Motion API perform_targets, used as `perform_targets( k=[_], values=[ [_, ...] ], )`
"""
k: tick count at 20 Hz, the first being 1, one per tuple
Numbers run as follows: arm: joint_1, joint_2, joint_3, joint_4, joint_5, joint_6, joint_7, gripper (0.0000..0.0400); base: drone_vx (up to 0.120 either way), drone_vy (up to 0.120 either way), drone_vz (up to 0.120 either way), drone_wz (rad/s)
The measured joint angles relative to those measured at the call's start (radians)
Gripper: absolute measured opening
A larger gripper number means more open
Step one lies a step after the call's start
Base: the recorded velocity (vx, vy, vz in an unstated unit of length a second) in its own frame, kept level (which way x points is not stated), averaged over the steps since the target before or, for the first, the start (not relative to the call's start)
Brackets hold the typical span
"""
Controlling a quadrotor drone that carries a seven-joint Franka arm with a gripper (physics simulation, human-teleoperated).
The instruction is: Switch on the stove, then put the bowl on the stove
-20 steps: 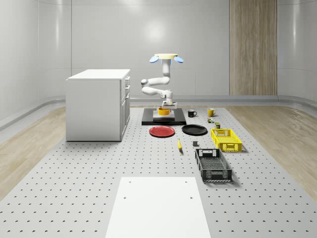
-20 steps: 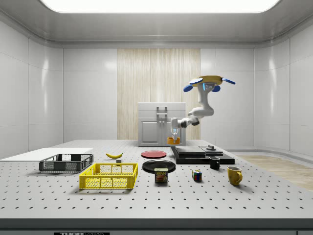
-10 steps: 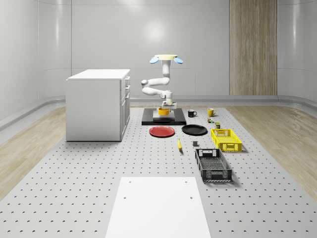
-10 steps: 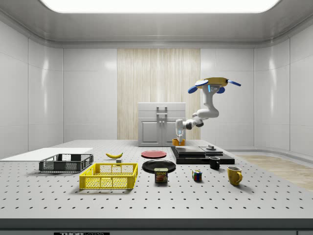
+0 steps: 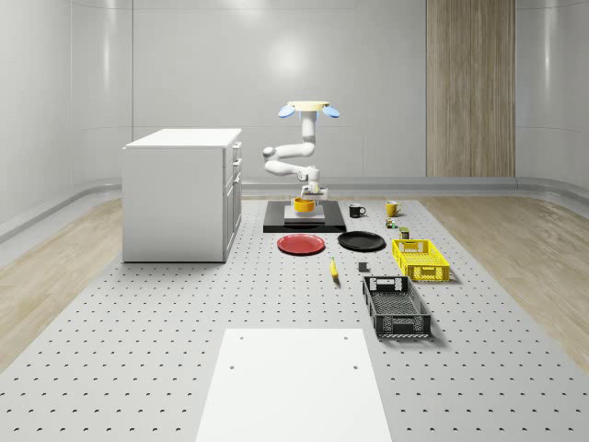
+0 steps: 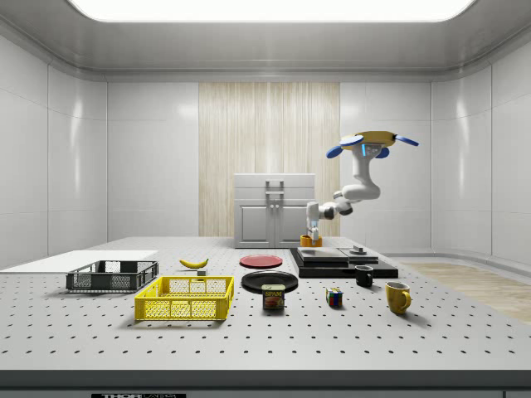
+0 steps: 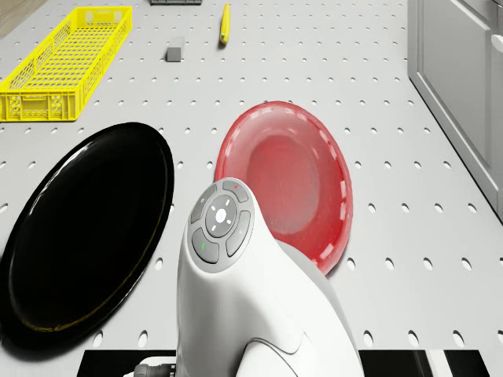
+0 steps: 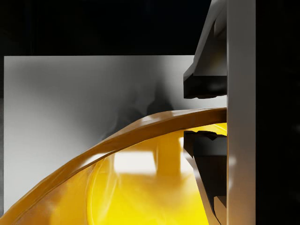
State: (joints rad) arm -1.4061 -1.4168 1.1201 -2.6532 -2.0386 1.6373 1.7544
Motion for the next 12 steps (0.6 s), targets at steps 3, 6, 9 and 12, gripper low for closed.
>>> perform_targets(
  k=[3, 6, 9, 12],
  values=[
    [0.000, 0.000, 0.000, 0.000, 0.000, 0.000, 0.000, 0.0100, -0.080, 0.000, 0.000, 0.000],
    [-0.001, 0.002, -0.008, 0.004, -0.008, 0.004, 0.002, 0.0100, 0.000, 0.000, 0.000, 0.000],
    [-0.005, 0.004, -0.026, 0.014, -0.024, 0.013, 0.002, 0.0100, 0.000, 0.000, 0.000, 0.000],
    [-0.008, 0.007, -0.040, 0.022, -0.038, 0.021, 0.002, 0.0100, 0.000, 0.000, 0.000, 0.000]
  ],
)
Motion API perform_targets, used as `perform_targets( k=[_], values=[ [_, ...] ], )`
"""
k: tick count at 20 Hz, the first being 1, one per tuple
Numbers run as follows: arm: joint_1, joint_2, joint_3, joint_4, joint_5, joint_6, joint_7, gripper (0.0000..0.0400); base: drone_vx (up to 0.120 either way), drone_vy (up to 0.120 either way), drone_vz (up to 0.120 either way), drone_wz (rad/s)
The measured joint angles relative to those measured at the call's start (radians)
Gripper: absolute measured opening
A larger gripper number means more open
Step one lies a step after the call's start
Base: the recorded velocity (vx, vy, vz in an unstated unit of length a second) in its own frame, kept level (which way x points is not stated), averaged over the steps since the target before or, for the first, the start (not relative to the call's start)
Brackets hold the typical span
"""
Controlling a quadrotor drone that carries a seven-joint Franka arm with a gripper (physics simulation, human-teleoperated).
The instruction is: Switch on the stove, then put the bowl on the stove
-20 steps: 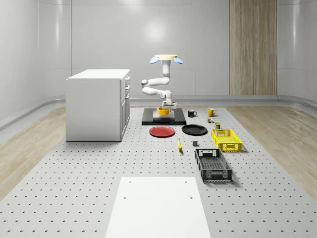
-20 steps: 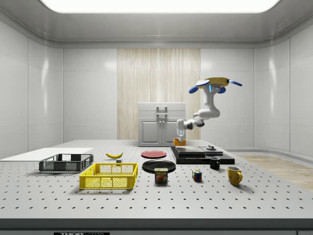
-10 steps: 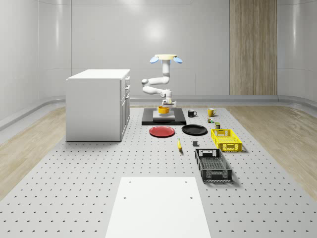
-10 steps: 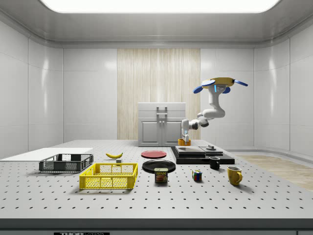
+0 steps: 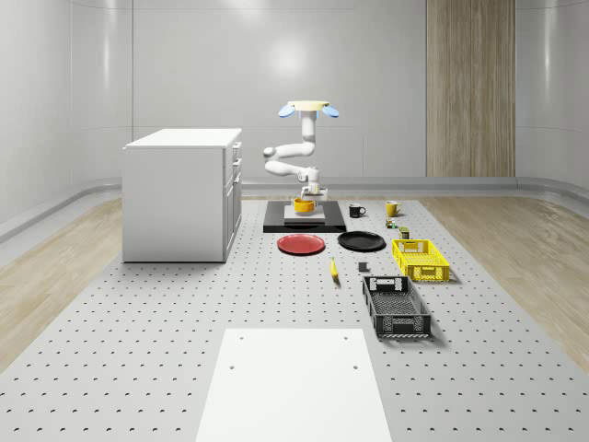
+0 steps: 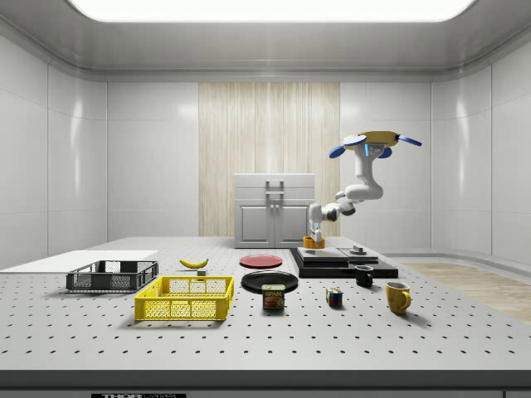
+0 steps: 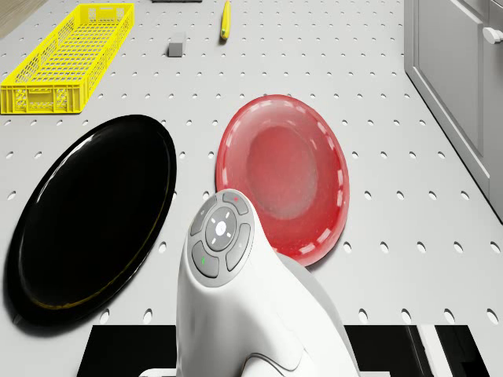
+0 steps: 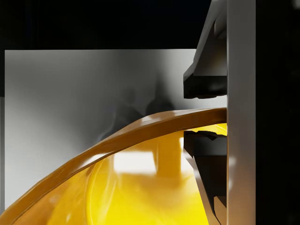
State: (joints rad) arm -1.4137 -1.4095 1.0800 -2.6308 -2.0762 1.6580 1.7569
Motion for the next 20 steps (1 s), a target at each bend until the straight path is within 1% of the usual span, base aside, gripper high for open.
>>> perform_targets(
  k=[6, 7, 8, 9, 11, 13, 15, 20],
  values=[
    [-0.003, 0.008, -0.024, 0.014, -0.023, 0.010, -0.011, 0.0100, 0.000, 0.000, 0.000, 0.000],
    [-0.004, 0.009, -0.027, 0.016, -0.027, 0.011, -0.011, 0.0146, 0.000, 0.000, 0.000, 0.000],
    [-0.004, 0.011, -0.029, 0.018, -0.029, 0.012, -0.012, 0.0202, 0.000, 0.000, 0.000, 0.000],
    [-0.004, 0.012, -0.032, 0.019, -0.032, 0.012, -0.012, 0.0246, 0.000, 0.000, 0.000, 0.000],
    [-0.002, 0.013, -0.030, 0.018, -0.031, 0.010, -0.012, 0.0306, 0.000, 0.000, 0.000, 0.000],
    [0.001, 0.013, -0.020, 0.011, -0.023, 0.002, -0.012, 0.0343, 0.000, 0.000, 0.000, 0.000],
    [0.006, 0.012, -0.004, 0.001, -0.009, -0.008, -0.011, 0.0366, 0.000, 0.000, 0.000, 0.000],
    [0.016, 0.007, 0.041, -0.025, 0.032, -0.035, -0.008, 0.0390, 0.000, 0.000, 0.000, 0.000]
  ],
)
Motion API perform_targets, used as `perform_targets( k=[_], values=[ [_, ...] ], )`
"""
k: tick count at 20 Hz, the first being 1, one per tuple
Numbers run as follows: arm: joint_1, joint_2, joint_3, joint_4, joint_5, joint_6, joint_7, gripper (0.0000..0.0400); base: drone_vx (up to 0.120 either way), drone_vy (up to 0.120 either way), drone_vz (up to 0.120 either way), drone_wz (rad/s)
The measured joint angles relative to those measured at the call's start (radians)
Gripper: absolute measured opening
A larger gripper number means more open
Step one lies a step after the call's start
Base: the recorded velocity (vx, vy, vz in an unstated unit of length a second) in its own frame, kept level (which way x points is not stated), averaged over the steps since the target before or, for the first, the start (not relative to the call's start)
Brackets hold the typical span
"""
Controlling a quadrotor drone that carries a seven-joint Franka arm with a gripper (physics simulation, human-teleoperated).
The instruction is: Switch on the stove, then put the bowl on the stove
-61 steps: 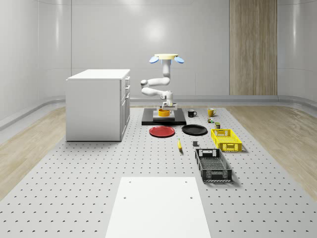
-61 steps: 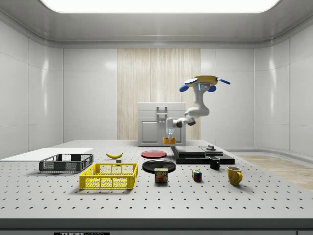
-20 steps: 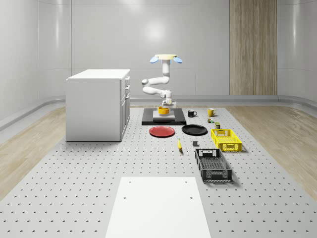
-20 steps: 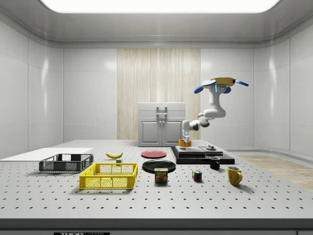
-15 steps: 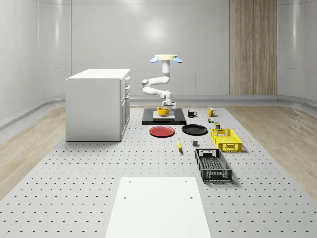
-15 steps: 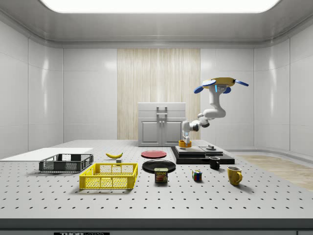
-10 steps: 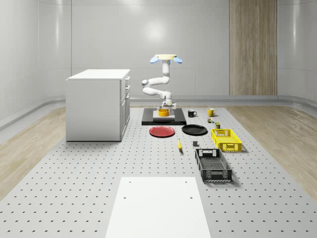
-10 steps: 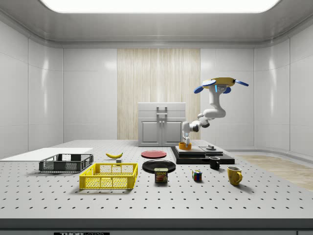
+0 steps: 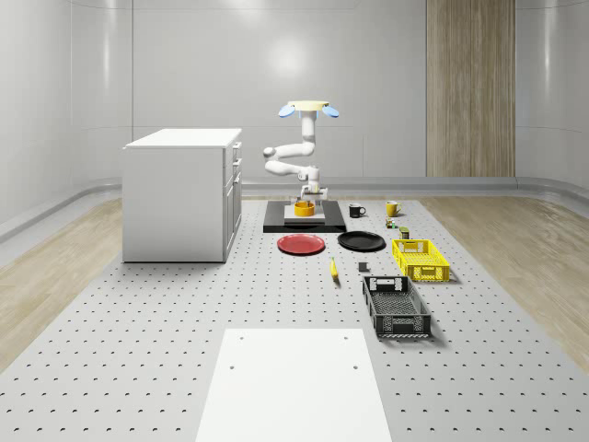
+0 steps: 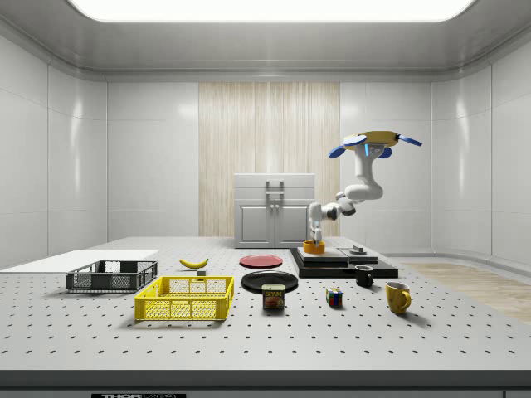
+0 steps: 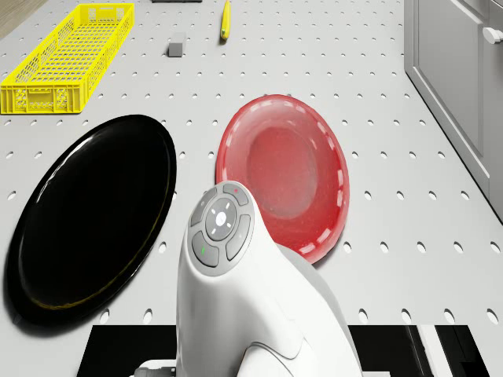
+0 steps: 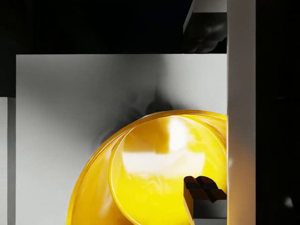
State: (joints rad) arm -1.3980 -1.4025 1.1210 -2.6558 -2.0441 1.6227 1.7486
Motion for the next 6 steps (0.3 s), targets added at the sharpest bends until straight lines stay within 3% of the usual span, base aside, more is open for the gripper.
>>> perform_targets(
  k=[6],
  values=[
    [0.004, -0.003, 0.024, -0.012, 0.022, -0.012, 0.002, 0.0397, 0.000, 0.000, 0.000, 0.000]
  ],
)
